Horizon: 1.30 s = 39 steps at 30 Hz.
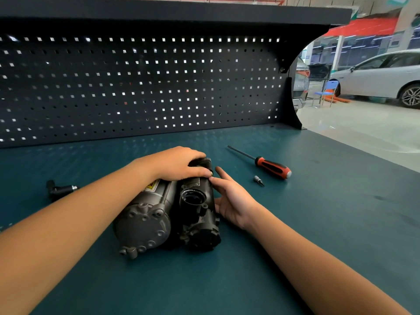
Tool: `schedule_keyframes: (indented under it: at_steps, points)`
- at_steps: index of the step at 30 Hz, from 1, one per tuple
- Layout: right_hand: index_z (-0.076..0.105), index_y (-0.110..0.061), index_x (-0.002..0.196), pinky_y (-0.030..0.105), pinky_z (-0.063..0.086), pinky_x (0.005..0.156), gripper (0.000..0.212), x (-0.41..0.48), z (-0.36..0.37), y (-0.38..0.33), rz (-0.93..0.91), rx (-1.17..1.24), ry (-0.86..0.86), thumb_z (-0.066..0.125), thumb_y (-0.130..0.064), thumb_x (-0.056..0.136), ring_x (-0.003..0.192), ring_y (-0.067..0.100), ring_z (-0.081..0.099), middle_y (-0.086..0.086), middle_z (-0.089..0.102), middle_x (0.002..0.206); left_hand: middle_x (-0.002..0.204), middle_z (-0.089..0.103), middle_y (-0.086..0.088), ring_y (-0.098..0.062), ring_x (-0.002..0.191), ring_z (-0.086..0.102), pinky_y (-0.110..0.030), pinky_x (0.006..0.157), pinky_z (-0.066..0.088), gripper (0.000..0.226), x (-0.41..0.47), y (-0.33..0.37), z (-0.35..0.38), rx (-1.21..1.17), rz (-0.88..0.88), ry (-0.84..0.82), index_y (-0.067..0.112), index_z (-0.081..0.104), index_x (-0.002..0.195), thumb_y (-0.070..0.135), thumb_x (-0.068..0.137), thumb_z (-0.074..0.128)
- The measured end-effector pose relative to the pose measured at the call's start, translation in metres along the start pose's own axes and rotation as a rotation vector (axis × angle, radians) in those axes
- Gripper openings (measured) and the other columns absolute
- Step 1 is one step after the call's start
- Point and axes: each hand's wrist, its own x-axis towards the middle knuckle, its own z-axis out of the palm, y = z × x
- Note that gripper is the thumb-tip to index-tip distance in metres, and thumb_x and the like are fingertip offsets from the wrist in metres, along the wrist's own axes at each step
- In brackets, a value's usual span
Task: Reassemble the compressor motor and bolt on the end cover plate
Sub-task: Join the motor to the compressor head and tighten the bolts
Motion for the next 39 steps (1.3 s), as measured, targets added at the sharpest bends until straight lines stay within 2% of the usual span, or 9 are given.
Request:
schedule_keyframes:
  at_steps: [5,8,11,13,19,24,30,35,39]
  points:
    - [0.022,-0.034,0.147,0.030,0.056,0.057,0.062,0.004,-0.002,-0.001,-0.013,-0.073,-0.021,0.047,-0.011,0.095,0.068,0.018,0.069,-0.001,0.048,0.121,0.124,0.061,0.006,-0.010,0.111,0.054,-0.020,0.082,0.035,0.061,0.002,-0.006,0.004,-0.069,0.020,0.099,0.020,0.057,0.126,0.056,0.078,0.063]
    - [0.033,-0.033,0.141,0.029,0.055,0.067,0.052,0.005,-0.006,-0.006,-0.071,-0.251,-0.023,0.048,-0.013,0.095,0.086,0.013,0.065,-0.007,0.055,0.124,0.106,0.067,0.007,-0.011,0.098,0.059,-0.025,0.078,0.044,0.062,0.001,-0.005,0.005,-0.109,0.031,0.123,0.020,0.064,0.113,0.062,0.067,0.058]
    - [0.035,-0.025,0.144,0.020,0.045,0.085,0.056,0.006,-0.015,-0.019,-0.135,-0.644,0.045,0.056,-0.023,0.092,0.117,0.006,0.049,-0.013,0.044,0.140,0.111,0.066,0.008,-0.009,0.101,0.058,-0.021,0.078,0.040,0.057,0.002,-0.007,0.007,-0.126,0.032,0.147,0.021,0.063,0.117,0.056,0.073,0.066]
    - [0.034,-0.023,0.145,0.017,0.038,0.091,0.059,0.009,-0.019,-0.023,-0.146,-0.648,0.023,0.057,-0.021,0.091,0.129,0.007,0.039,-0.012,0.040,0.143,0.115,0.065,0.008,-0.008,0.102,0.057,-0.019,0.080,0.038,0.052,0.002,-0.008,0.007,-0.124,0.036,0.159,0.021,0.062,0.120,0.049,0.077,0.068]
    - [0.050,-0.015,0.131,0.028,0.047,0.096,0.044,0.013,-0.022,-0.020,-0.161,-0.429,-0.076,0.056,-0.005,0.089,0.111,0.008,0.058,-0.004,0.057,0.129,0.110,0.067,0.009,-0.008,0.100,0.058,-0.021,0.080,0.042,0.045,0.001,-0.008,0.005,-0.140,0.055,0.152,0.022,0.065,0.115,0.047,0.078,0.068]
    - [0.054,-0.014,0.118,0.015,0.052,0.071,0.034,0.005,-0.016,-0.014,-0.203,-0.377,-0.078,0.058,0.001,0.087,0.086,0.000,0.066,-0.005,0.065,0.107,0.115,0.065,0.012,0.003,0.094,0.053,-0.004,0.075,0.037,0.052,-0.005,-0.012,-0.002,-0.150,0.085,0.084,0.023,0.062,0.121,0.048,0.076,0.070]
    - [0.059,-0.020,0.108,0.017,0.053,0.080,0.032,-0.005,-0.002,0.003,-0.291,-0.415,-0.027,0.061,0.002,0.085,0.086,0.002,0.064,-0.011,0.068,0.096,0.113,0.062,0.020,0.007,0.098,0.055,-0.009,0.084,0.041,0.054,-0.019,-0.020,-0.009,-0.203,0.104,0.010,0.026,0.061,0.123,0.043,0.074,0.074]
    - [0.061,-0.025,0.103,0.012,0.050,0.069,0.030,-0.009,0.003,0.009,-0.318,-0.448,-0.011,0.063,-0.001,0.085,0.078,-0.003,0.065,-0.020,0.071,0.079,0.109,0.056,0.026,0.012,0.096,0.052,0.004,0.075,0.035,0.061,-0.025,-0.023,-0.012,-0.259,0.080,-0.024,0.026,0.057,0.128,0.040,0.072,0.076]
    - [0.062,-0.020,0.104,0.014,0.051,0.071,0.028,-0.011,0.006,0.006,-0.339,-0.491,0.029,0.067,-0.003,0.082,0.078,-0.001,0.066,-0.013,0.071,0.083,0.108,0.065,0.017,0.002,0.095,0.058,-0.008,0.079,0.044,0.049,-0.034,-0.022,-0.012,-0.256,0.066,0.031,0.025,0.064,0.116,0.043,0.071,0.077]
